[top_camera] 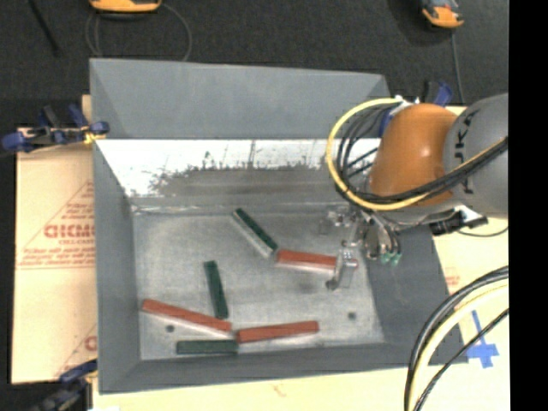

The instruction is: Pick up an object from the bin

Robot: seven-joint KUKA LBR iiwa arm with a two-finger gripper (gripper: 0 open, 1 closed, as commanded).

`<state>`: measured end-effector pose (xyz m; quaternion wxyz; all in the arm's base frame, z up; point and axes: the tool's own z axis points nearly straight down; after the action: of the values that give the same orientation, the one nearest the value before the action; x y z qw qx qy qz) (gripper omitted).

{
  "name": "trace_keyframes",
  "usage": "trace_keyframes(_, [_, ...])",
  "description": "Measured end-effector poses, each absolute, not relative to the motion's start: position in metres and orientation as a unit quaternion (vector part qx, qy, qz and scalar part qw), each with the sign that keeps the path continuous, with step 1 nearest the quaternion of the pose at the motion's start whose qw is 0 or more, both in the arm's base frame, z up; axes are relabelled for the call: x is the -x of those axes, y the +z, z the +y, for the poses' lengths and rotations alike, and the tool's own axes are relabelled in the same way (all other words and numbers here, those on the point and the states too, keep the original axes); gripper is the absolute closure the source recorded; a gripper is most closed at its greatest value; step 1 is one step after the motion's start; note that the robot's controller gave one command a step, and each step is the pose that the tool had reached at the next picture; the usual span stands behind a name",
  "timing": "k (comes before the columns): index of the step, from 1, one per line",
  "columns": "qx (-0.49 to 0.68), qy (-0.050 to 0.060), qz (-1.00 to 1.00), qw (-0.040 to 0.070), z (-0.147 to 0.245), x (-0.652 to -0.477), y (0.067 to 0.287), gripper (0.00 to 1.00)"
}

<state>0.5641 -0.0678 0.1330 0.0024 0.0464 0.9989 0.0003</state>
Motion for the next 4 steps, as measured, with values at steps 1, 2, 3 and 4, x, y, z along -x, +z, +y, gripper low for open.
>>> trace_keyframes(1, [0.036,-0.001,0.999,0.004,-0.0673,-0.5709,0.0748,0.0])
trace_keyframes(2, [-0.08,0.0,0.997,0.002,-0.0583,-0.5619,0.0712,1.0])
trace_keyframes(3, [-0.08,0.0,0.997,0.002,-0.0582,-0.5619,0.0712,1.0])
trace_keyframes(4, [-0.08,0.0,0.997,0.002,-0.0583,-0.5614,0.0742,1.0])
